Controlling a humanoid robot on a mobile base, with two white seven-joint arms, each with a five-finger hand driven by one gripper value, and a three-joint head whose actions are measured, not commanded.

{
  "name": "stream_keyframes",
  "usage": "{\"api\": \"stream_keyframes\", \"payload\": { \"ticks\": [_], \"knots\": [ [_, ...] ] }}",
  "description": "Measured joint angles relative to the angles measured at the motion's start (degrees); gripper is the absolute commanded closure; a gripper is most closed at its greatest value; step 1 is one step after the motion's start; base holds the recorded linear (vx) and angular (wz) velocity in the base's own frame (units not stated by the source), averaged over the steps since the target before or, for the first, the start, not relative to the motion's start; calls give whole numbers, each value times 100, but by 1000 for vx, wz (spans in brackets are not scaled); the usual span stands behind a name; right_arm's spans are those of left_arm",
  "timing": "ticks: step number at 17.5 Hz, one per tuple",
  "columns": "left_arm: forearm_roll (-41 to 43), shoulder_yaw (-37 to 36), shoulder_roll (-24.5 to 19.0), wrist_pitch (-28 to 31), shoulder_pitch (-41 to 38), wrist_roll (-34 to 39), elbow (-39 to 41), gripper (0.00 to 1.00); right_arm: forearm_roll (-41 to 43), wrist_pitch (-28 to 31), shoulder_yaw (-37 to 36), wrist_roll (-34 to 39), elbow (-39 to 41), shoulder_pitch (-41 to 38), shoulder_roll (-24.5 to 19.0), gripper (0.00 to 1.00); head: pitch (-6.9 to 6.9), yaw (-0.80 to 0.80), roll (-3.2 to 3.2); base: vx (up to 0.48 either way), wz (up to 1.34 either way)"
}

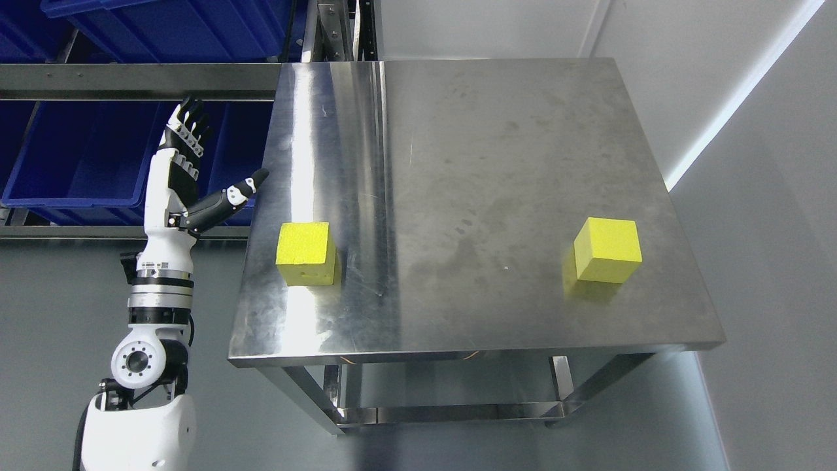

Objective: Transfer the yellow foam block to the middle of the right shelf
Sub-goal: 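Reach the left hand toward the nearer yellow foam cube, opening fingers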

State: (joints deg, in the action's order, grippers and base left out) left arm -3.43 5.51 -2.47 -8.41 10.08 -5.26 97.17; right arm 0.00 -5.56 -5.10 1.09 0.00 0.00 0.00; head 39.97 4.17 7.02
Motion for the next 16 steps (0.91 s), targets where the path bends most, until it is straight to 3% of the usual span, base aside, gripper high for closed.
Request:
{"api": "stream_keyframes", "payload": {
  "ticks": [8, 16],
  "knots": [
    [-12, 36, -187, -60, 48, -62, 25, 0, 0, 0, 0, 1, 0, 0, 0, 0, 0, 0, 0, 0, 0],
    [-406, 378, -620, -768, -89, -2869, 87, 0, 0, 1, 0, 2, 0, 0, 0, 0, 0, 0, 0, 0, 0]
  ]
}}
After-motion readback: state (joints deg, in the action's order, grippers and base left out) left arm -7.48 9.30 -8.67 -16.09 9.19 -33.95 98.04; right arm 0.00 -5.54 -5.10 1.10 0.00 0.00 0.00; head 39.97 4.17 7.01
